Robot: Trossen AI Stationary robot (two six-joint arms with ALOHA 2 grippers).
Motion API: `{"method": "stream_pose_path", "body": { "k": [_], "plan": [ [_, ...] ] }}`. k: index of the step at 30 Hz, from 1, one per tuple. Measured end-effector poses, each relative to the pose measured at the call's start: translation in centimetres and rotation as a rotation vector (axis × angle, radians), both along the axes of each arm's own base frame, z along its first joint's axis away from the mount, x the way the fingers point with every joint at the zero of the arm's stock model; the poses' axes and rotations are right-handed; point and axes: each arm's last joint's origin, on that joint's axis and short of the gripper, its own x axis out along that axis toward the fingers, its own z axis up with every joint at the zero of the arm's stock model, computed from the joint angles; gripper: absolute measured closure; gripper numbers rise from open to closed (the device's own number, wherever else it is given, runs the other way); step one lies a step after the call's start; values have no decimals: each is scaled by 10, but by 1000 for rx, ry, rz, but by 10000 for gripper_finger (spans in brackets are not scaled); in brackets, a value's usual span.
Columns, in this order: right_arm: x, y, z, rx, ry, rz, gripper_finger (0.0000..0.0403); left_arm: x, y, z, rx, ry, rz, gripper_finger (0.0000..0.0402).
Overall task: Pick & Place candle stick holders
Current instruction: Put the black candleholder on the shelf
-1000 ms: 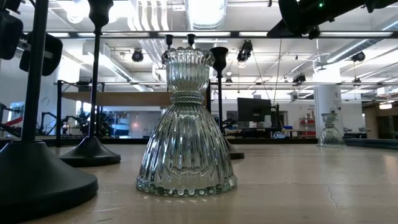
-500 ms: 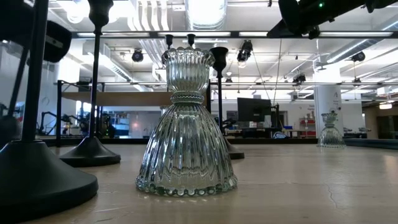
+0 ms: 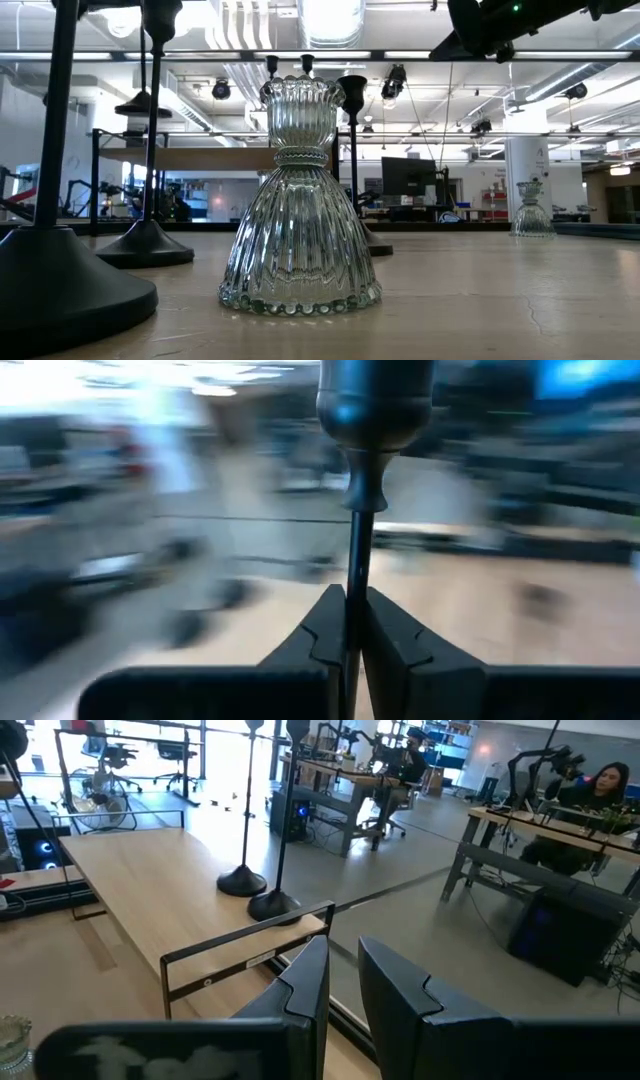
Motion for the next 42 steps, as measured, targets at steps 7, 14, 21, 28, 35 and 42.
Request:
{"method": "stream_pose_path", "body": {
  "k": [7,14,21,28,35,42],
  "plan": [
    [0,0,0,0,0,0,349,2,22,28,6,-44,175,384],
    [0,0,0,0,0,0,349,19,55,45,48,-158,204,384],
    [0,0,0,0,-1,0,349,35,98,39,31,-178,253,384],
    [0,0,0,0,-4,4,349,46,136,34,3,-165,277,384],
    [0,0,0,0,-5,6,349,69,171,40,-18,-86,288,384],
    [0,0,0,0,-6,6,349,79,196,47,-21,-58,372,384]
  ]
}}
